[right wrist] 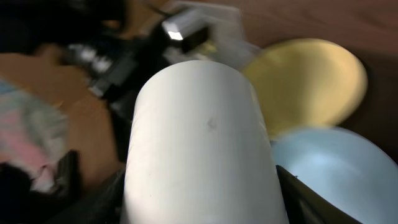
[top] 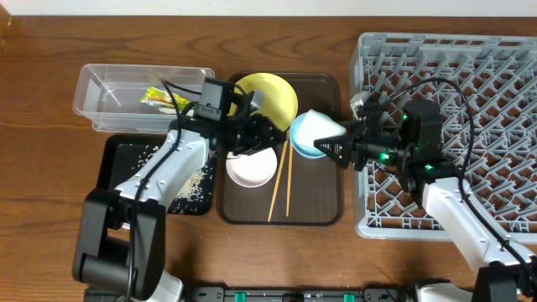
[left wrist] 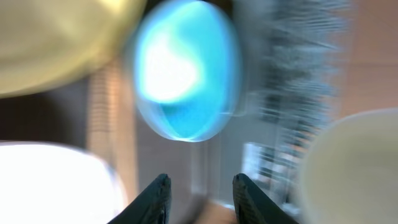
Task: Sort waste into correct bins and load items into the dishwasher rack
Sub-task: 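Carry the cup with the right gripper and place it upside down in the rack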
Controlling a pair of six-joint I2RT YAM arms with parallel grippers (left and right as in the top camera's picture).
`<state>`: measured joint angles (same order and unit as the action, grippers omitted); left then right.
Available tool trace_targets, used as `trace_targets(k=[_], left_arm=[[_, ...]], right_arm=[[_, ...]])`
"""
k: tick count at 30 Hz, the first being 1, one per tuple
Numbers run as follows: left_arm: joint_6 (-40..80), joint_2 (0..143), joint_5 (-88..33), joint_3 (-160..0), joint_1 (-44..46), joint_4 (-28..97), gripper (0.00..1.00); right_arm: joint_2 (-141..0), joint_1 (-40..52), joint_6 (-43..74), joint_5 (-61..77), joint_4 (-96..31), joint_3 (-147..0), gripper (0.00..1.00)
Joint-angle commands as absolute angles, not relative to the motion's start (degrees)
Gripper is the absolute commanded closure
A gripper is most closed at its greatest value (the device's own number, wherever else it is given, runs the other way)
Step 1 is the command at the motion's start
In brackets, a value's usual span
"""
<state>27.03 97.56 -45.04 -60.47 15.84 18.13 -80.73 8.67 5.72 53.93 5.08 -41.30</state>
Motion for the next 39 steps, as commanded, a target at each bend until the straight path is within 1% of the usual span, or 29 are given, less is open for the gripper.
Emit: trace_targets(k=[1, 4, 7, 8, 10, 12, 13, 20, 23, 25, 28, 34, 39], left_arm=[[18.37, 93.84, -28.97, -61.56, 14.74, 21.67, 0.64], [17.76, 89.82, -25.85, -61.76, 13.78, 24.97, 0.64], [17.76, 85.82, -23.22, -61.76, 12.97, 27.33, 0.64], [17.76, 84.47, -22.04, -61.76, 12.75, 28.12, 0.64], [17.76, 82.5, -19.81, -61.76, 12.51, 29.56, 0.64], [17.76, 80.66, -16.99, -61.76, 12.49, 31.42, 0.64], [17.78, 79.9, -15.64, -61.76, 12.49, 32.6, 0.64], [17.78, 78.11, -8.47, -61.76, 12.49, 38.17, 0.64], [17.82, 78.11, -7.05, -61.73, 12.49, 38.5, 0.62], [17.82, 78.11, -6.81, -61.76, 12.49, 38.35, 0.6], [17.82, 78.11, -6.81, -61.76, 12.49, 38.37, 0.59], [17.82, 78.11, -6.81, -61.76, 12.49, 38.46, 0.59], [17.82, 78.11, -6.81, -61.73, 12.49, 38.44, 0.58]], right_arm=[[-79.88, 7.57, 5.08, 43.83, 2.24, -42.15, 0.66], [-77.38, 6.76, 5.08, 39.24, -3.81, -43.86, 0.73], [-73.93, 5.89, 5.04, 34.89, -11.77, -47.33, 0.79], [-72.58, 5.52, 5.02, 32.16, -14.98, -48.93, 0.84], [-70.3, 4.73, 5.08, 25.78, -21.28, -52.05, 0.88], [-68.66, 3.68, 5.13, 19.11, -27.75, -55.33, 0.97], [-68.18, 3.01, 5.37, 16.36, -31.11, -56.97, 0.99], [-68.55, -3.29, 8.84, 4.16, -52.31, -63.9, 0.99], [-69.3, -6.24, 9.43, 0.1, -57.6, -64.9, 0.99], [-69.95, -7.97, 9.91, -3.53, -59.29, -65.23, 0.99], [-70.91, -9.65, 10.28, -6.44, -60.47, -65.36, 0.99], [-75.2, -10.63, 10.28, -5.93, -60.75, -65.36, 0.99], [-79.2, -10.52, 10.28, -5.91, -58.06, -65.36, 0.99]])
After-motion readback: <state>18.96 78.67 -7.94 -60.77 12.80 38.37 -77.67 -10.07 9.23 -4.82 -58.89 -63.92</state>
